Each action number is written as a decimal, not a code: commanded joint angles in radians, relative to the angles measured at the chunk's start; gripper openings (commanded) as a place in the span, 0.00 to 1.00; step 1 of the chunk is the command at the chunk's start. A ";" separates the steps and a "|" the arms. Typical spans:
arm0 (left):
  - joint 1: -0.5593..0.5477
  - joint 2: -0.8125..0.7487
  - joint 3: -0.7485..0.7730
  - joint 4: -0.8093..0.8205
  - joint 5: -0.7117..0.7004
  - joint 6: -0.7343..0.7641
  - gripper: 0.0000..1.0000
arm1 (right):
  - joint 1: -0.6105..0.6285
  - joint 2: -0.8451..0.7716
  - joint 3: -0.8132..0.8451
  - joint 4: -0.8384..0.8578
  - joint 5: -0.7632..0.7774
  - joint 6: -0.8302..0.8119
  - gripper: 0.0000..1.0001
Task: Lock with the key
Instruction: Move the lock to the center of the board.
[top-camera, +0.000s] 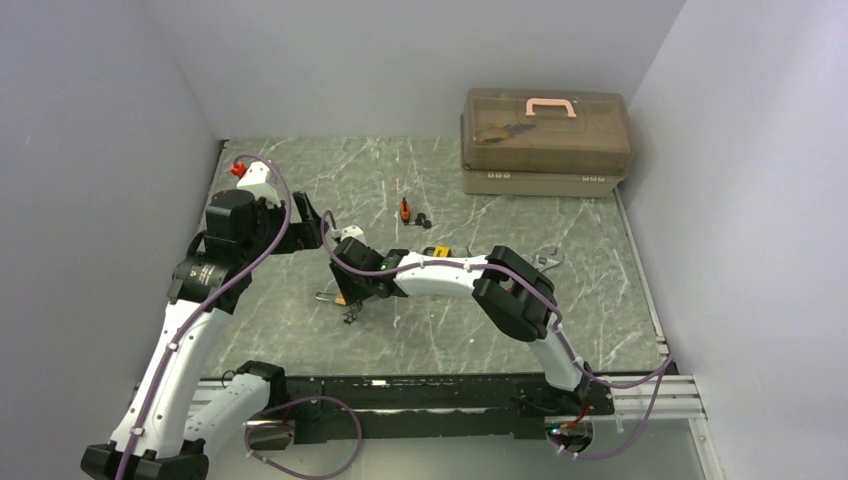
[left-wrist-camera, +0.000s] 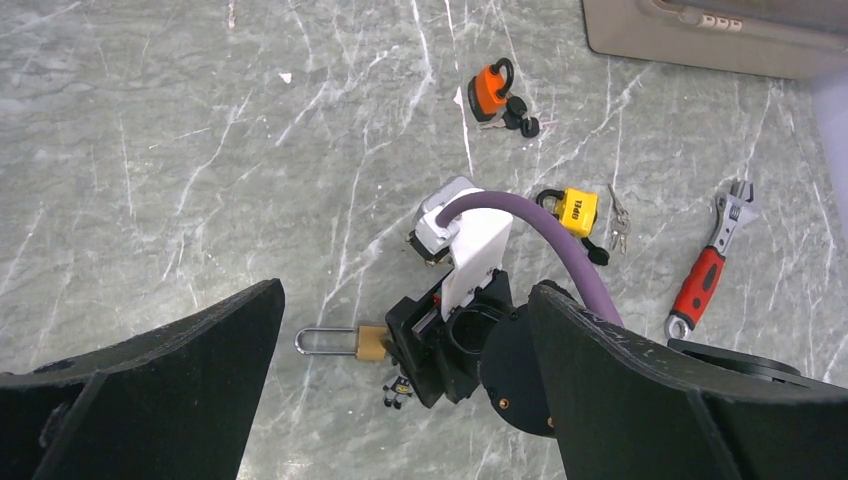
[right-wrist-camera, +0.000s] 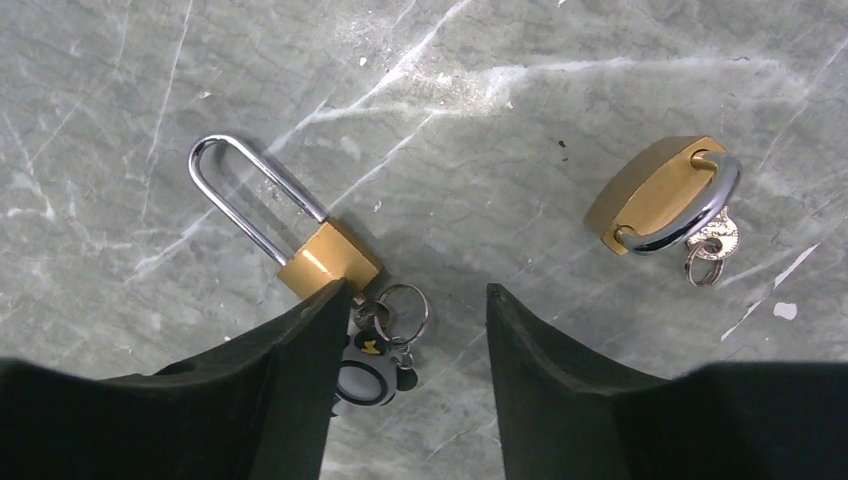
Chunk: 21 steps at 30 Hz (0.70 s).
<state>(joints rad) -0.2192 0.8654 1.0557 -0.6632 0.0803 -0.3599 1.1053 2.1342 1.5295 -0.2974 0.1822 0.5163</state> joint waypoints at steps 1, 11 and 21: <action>0.000 -0.007 0.020 0.021 0.036 0.011 0.99 | 0.011 -0.008 -0.032 -0.050 0.039 -0.036 0.50; 0.000 0.019 0.006 0.033 0.066 0.004 0.99 | -0.001 -0.141 -0.233 0.025 0.036 -0.023 0.22; -0.001 0.051 -0.040 0.065 0.151 -0.008 0.99 | -0.014 -0.369 -0.523 0.104 0.037 -0.027 0.25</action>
<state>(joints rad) -0.2192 0.9081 1.0397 -0.6468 0.1661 -0.3611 1.0969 1.8458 1.0924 -0.1928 0.2020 0.5068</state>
